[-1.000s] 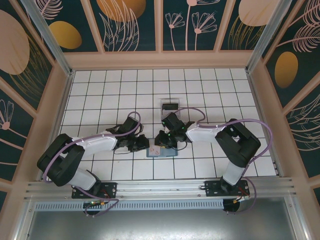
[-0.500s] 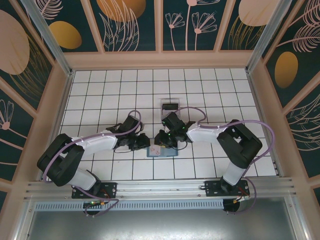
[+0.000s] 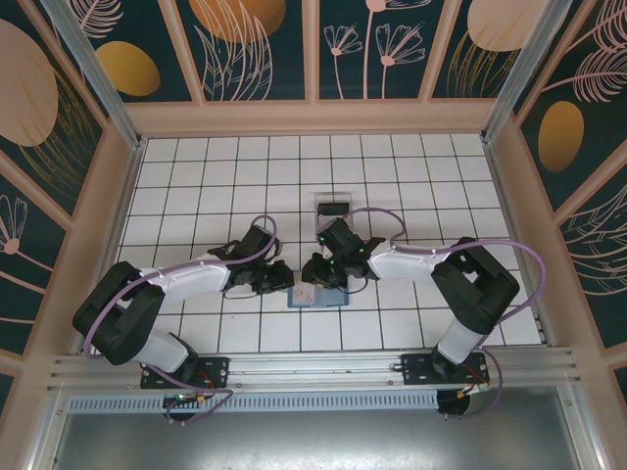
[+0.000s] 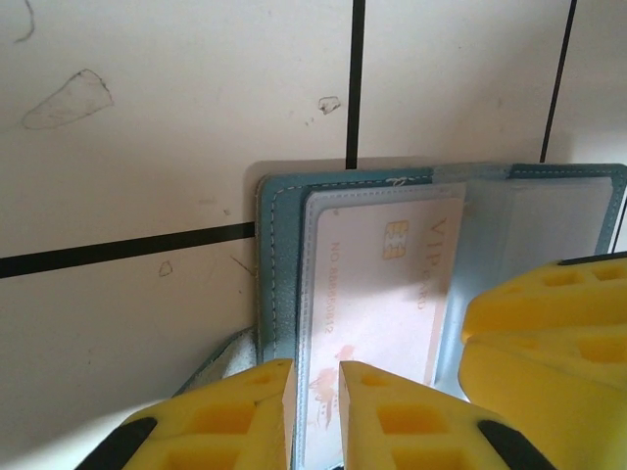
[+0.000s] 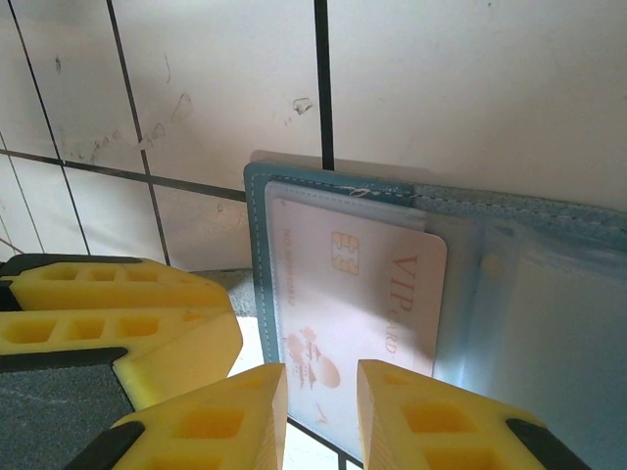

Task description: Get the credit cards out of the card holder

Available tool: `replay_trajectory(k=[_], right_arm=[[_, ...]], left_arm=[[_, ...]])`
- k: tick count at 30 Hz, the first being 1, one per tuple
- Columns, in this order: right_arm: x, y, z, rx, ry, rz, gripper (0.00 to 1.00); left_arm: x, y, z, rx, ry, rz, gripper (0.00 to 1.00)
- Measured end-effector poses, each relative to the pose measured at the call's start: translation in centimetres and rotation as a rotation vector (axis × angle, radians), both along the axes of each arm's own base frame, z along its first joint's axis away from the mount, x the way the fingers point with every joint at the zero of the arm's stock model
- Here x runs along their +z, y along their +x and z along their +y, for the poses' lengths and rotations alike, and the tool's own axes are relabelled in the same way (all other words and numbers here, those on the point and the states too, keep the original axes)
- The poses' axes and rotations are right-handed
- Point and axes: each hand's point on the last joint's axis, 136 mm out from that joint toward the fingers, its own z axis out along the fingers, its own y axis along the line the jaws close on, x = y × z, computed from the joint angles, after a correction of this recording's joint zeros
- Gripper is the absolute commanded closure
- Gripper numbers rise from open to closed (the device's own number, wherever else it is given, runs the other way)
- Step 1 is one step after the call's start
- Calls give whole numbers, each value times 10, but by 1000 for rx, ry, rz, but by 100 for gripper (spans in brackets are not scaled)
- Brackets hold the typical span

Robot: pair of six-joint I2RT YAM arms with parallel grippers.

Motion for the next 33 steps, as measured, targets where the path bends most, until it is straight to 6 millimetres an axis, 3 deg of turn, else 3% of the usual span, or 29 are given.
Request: replay_trajectory(k=[33], right_arm=[[3,-2,-5,-7,-6,-4,74]], left_arm=[[-10,13,15,28,129,-28,76]])
